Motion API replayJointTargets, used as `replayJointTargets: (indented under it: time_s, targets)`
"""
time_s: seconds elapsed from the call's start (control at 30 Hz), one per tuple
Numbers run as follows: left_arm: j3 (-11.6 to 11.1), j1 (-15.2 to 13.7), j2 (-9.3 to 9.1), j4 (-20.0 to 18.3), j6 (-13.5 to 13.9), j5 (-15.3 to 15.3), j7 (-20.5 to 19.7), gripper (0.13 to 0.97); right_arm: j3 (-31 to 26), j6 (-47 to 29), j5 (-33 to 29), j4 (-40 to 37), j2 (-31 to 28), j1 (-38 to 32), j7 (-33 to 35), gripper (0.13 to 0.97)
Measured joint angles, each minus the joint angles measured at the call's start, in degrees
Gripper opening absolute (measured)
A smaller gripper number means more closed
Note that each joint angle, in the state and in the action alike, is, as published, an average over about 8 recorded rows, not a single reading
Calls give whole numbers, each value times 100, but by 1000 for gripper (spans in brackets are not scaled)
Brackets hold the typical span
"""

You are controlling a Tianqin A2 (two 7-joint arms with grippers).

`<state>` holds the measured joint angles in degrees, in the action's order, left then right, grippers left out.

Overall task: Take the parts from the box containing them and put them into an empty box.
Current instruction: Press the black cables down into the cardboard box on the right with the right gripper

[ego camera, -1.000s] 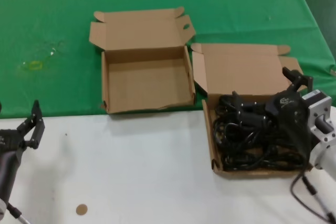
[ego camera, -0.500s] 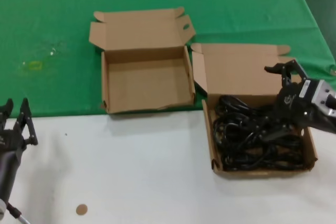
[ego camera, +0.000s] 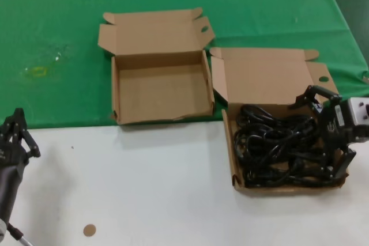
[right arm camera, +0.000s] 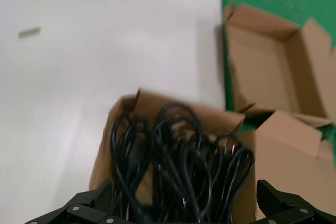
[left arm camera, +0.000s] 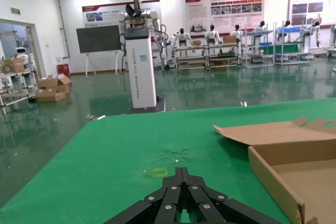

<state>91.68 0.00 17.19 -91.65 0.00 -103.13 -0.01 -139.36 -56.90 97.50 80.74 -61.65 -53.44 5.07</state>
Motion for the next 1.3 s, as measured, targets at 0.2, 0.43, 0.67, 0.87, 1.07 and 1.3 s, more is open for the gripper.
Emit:
replayJointTargets:
  time_s: [0.2,0.43,0.67,0.87,1.07,1.3]
  targets:
    - [0,0,0,0,0,0,0,153,119,-740,-817,-795,641,-392,471,966]
    - [0,0,0,0,0,1,-1,144,365,-1074,-1401,-1533,1227,-525,906,953]
    - [0,0,0,0,0,1,-2,144,648,-1235,-1658,-1785,1527,-468,1019,938]
    - [0,0,0,0,0,1,-2,144,846,-1314,-1813,-1806,1670,-390,1032,873]
    - [0,0,0,0,0,1,-2,144,998,-1349,-1956,-1786,1762,-306,1037,782]
    - [0,0,0,0,0,1,-2,144,1138,-1376,-2090,-1811,1848,-244,1087,649]
